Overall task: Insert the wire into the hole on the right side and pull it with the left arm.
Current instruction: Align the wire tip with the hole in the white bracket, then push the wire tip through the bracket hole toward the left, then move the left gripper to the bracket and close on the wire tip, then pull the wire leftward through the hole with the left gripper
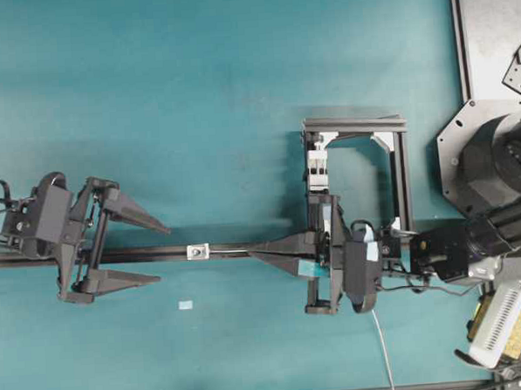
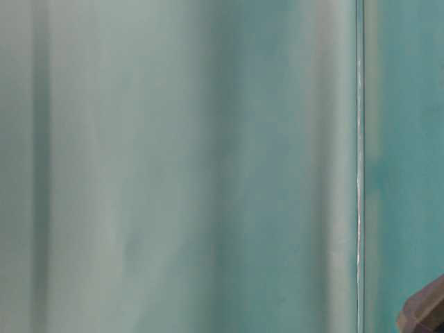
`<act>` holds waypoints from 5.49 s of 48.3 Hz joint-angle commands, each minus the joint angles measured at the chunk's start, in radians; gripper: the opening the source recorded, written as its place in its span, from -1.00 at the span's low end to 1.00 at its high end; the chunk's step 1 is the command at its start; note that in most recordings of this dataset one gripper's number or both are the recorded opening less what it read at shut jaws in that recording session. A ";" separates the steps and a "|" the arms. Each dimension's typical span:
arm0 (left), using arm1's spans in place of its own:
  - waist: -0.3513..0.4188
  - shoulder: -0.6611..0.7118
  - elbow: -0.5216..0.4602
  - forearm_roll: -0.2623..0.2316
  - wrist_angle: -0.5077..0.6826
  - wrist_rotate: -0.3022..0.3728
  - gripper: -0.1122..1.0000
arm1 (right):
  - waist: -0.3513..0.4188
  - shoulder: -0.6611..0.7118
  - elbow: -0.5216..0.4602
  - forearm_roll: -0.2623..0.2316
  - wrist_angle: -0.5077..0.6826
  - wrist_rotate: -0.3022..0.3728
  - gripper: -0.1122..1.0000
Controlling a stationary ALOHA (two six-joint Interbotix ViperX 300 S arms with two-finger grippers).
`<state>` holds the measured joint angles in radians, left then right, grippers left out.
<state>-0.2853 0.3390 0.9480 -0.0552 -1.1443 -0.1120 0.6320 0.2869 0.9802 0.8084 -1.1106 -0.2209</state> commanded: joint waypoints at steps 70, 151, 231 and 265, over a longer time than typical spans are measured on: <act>0.009 -0.023 -0.020 0.002 0.031 0.003 0.50 | -0.126 0.086 -0.169 -0.077 0.031 -0.017 -0.74; 0.021 -0.075 -0.081 0.002 0.196 -0.008 -0.98 | -0.137 0.089 -0.176 -0.092 0.054 -0.015 -0.74; 0.009 -0.204 0.041 0.005 0.351 -0.006 -0.98 | -0.124 -0.032 -0.110 -0.092 0.160 -0.012 0.45; -0.023 -0.488 0.239 0.008 0.565 -0.014 -0.98 | -0.123 -0.032 -0.103 -0.094 0.163 -0.012 0.44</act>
<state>-0.2991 -0.1074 1.1781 -0.0491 -0.5829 -0.1227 0.5062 0.2884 0.8851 0.7179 -0.9434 -0.2332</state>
